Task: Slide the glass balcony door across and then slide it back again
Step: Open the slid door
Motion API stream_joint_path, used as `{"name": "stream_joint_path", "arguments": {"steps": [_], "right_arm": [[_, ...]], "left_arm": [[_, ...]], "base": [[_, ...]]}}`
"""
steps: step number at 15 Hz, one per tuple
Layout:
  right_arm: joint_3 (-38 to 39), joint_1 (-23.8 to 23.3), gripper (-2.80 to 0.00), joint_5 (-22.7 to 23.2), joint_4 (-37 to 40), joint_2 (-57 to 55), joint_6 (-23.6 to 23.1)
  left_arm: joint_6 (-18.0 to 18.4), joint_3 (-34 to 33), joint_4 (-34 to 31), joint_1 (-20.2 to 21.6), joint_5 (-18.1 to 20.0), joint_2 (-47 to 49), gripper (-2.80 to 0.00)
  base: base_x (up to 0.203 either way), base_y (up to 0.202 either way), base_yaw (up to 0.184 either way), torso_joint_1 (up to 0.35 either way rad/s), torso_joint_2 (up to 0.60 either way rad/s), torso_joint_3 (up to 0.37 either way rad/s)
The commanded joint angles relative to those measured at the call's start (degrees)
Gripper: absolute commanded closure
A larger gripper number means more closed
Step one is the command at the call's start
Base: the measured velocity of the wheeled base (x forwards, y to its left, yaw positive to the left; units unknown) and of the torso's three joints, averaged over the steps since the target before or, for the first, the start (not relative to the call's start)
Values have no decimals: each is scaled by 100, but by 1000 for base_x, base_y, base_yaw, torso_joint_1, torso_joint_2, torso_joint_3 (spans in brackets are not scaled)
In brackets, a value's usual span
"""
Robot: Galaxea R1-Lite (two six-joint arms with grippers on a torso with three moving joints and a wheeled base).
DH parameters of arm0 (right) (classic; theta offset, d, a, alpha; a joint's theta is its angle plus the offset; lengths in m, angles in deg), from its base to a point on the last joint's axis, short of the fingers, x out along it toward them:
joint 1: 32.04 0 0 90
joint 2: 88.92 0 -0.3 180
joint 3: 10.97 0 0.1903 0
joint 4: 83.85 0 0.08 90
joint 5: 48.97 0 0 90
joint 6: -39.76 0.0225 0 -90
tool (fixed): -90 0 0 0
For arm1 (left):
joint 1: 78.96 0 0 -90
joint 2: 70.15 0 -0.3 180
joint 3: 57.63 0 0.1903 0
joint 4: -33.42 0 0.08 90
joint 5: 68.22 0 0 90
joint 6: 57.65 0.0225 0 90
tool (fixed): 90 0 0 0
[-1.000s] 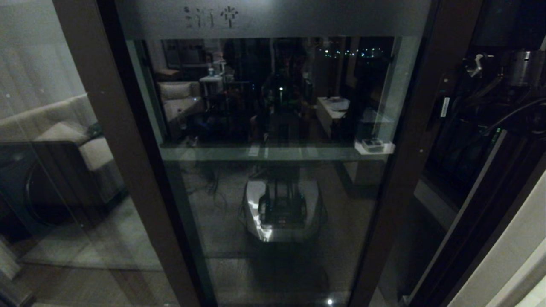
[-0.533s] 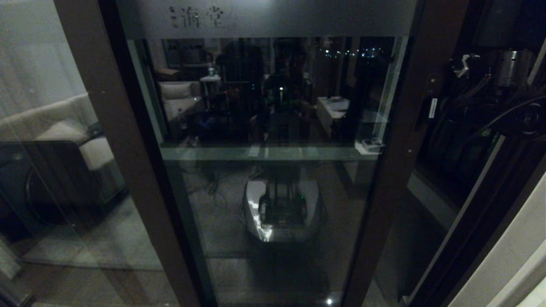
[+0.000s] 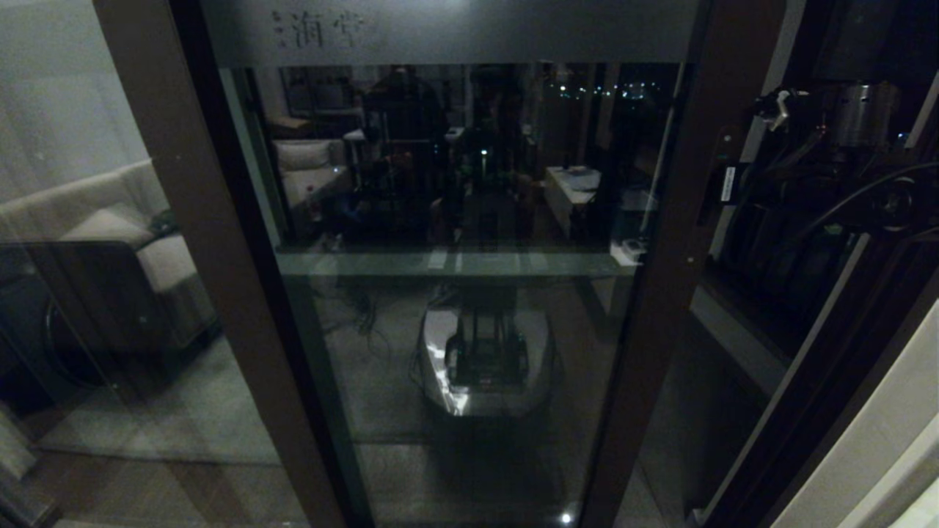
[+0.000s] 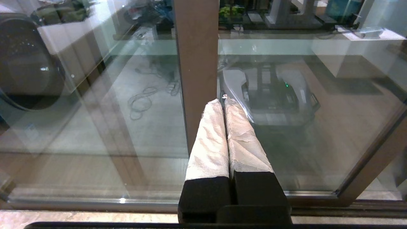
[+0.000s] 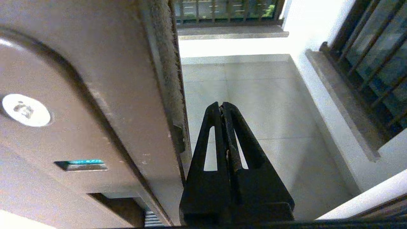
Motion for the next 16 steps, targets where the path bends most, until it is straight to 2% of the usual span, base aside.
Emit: {"name": "stream_joint_path", "arguments": {"steps": [1, 3, 6, 16], "right_arm": [[62, 104, 0, -25, -51, 7, -5], [158, 108, 0, -34, -138, 16, 43], [309, 108, 0, -19, -149, 81, 372], [-34, 240, 0, -35, -116, 227, 373]], "left_arm": [[0, -9, 0, 1, 2, 7, 0], [0, -9, 0, 1, 2, 7, 0], [0, -9, 0, 1, 2, 5, 0], [0, -9, 0, 1, 2, 0, 0]], "base": [[0, 0, 0, 0, 0, 0], [0, 0, 0, 0, 0, 0], [0, 0, 0, 0, 0, 0], [0, 0, 0, 0, 0, 0]]}}
